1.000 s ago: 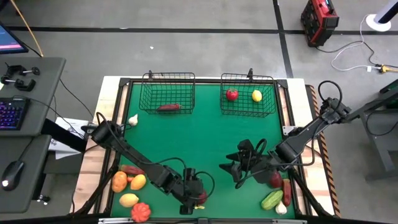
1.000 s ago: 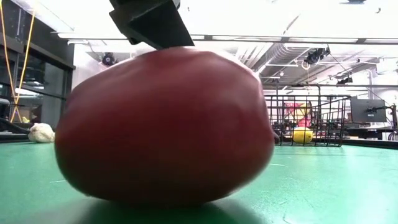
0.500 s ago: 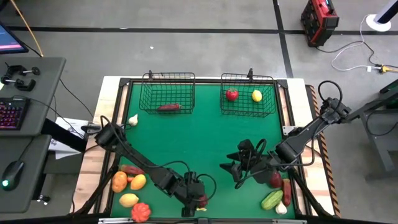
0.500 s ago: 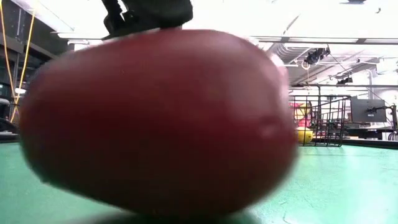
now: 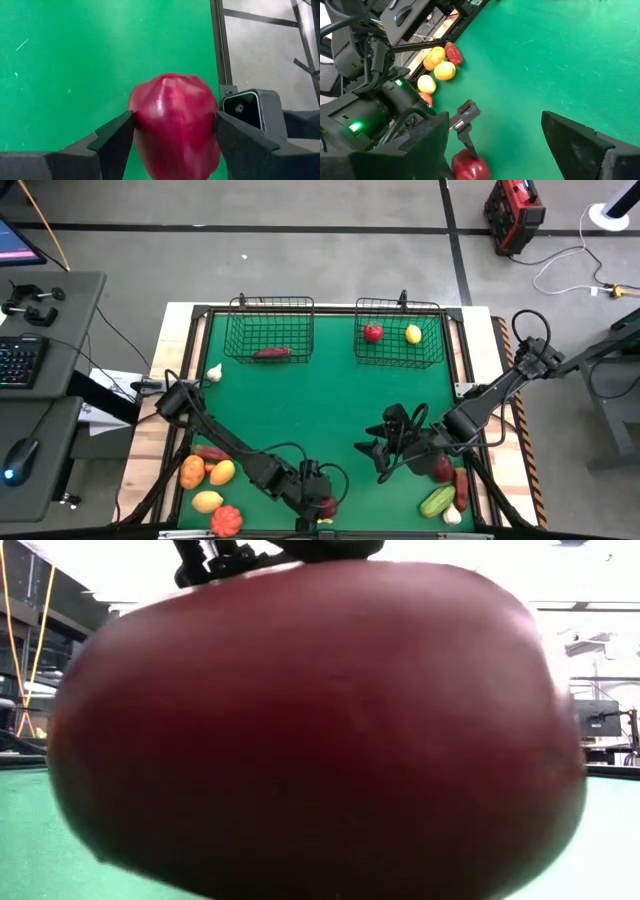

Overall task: Sort produce into baskets
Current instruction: Put the left red apple into the right wire basket

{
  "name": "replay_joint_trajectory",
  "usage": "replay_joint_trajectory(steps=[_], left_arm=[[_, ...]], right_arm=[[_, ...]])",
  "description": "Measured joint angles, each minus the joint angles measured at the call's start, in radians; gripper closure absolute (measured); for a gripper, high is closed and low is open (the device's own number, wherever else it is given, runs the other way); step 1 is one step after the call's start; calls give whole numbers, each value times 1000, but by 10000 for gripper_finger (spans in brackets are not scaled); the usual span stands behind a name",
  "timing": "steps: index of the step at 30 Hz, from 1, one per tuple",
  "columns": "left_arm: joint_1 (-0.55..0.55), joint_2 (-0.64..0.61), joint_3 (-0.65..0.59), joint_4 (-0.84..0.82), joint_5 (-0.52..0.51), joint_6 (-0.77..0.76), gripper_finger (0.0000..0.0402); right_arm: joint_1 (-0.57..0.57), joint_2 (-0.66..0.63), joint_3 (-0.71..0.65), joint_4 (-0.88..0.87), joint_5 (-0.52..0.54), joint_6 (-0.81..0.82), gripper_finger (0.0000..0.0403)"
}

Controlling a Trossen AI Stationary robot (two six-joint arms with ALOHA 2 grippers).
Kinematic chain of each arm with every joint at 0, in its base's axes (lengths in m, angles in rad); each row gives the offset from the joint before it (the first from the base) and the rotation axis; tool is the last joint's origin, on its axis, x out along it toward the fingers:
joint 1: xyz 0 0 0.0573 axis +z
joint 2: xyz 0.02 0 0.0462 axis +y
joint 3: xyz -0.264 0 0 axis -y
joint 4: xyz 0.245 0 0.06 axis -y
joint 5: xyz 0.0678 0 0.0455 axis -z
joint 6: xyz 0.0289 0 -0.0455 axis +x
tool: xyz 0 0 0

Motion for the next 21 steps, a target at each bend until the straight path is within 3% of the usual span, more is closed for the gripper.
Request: replay_joint_trajectory(steps=[5, 12, 21], left_arm=[[5, 3, -1, 8, 10, -33, 144], [2, -4, -8, 145, -9, 15, 144], [9, -3, -8, 154, 32, 67, 144]], right_arm=[[0, 0, 0, -7, 0, 0, 93], [0, 0, 0, -18, 0, 0, 93], [0, 0, 0, -21, 0, 3, 93]])
